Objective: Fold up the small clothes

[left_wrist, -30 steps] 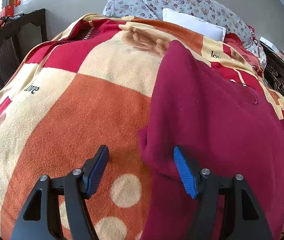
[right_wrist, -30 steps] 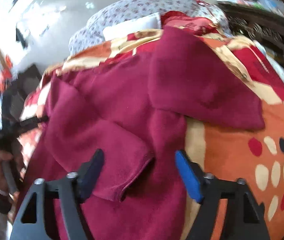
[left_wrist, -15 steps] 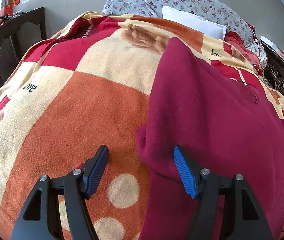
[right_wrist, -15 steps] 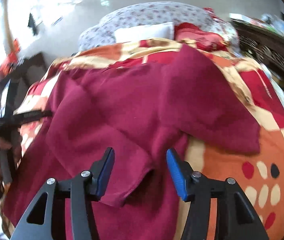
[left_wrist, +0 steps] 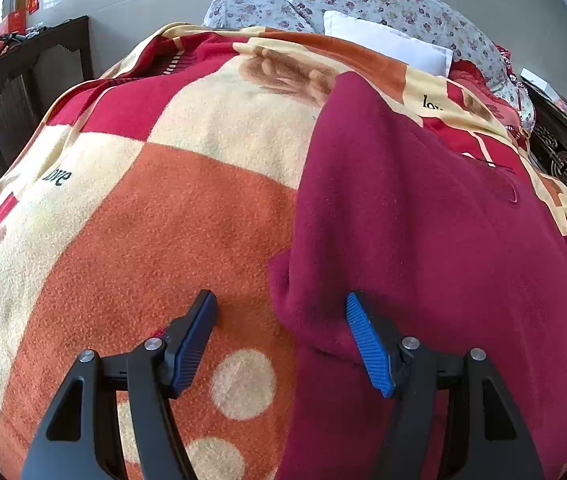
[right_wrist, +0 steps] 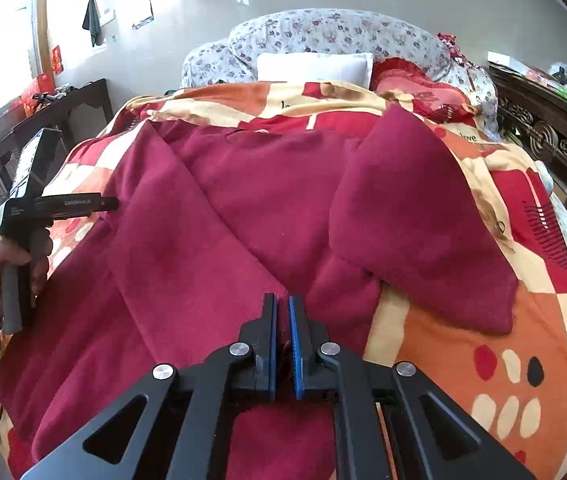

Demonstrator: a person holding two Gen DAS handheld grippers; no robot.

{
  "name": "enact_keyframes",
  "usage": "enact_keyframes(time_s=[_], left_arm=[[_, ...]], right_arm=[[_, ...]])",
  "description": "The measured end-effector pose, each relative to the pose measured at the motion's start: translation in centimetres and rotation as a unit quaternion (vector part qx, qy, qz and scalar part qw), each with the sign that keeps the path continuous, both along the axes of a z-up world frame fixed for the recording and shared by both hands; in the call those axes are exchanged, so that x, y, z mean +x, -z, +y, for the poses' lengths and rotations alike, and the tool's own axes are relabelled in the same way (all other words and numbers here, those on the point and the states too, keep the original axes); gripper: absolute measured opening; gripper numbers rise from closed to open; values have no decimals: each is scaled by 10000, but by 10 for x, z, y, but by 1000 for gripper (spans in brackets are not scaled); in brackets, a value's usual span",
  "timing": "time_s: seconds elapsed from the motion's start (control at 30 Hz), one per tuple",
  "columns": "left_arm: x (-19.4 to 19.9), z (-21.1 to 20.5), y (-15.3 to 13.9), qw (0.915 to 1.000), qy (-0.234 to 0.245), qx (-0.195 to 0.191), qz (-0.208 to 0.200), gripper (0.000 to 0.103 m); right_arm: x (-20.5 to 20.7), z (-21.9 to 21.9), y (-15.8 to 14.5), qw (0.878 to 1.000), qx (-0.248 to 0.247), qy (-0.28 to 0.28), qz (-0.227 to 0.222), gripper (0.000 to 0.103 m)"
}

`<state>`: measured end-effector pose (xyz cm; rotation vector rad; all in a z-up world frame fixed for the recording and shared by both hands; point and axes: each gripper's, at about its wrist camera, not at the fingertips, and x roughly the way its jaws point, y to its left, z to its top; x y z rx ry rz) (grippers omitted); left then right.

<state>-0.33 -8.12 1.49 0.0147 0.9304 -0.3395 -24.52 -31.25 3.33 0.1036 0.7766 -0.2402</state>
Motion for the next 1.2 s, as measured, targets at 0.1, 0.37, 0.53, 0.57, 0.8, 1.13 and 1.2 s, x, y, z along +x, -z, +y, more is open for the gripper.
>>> enact_keyframes(time_s=[0.1,0.37,0.53,0.57,0.8,1.13,1.2], left_arm=[[-1,2,0,10000,39,-5,0,67],[-13,8,-35,9986,-41,-33,-528,67],[-3,-16,-38,9975,135,200,-661,67],[1,-22,-35,9974,145,268,-657,67],[28,-48,-14,9966,139,559,-584,73],[34,-46,-18,9954,124,671,-670,82],[30,-44,-20,9955,124,687,-641,82]], right_arm=[[6,-8,20,9991,59,185,364,7],[-2,-3,-15,9989,143,349,-261,59],[29,27,-12,9995,78,-232,-180,49],[38,33,-6,9994,41,-330,-80,42],[79,31,29,9992,221,-205,255,31],[67,33,19,9991,378,-86,154,31],[57,37,16,9991,381,-115,116,31]])
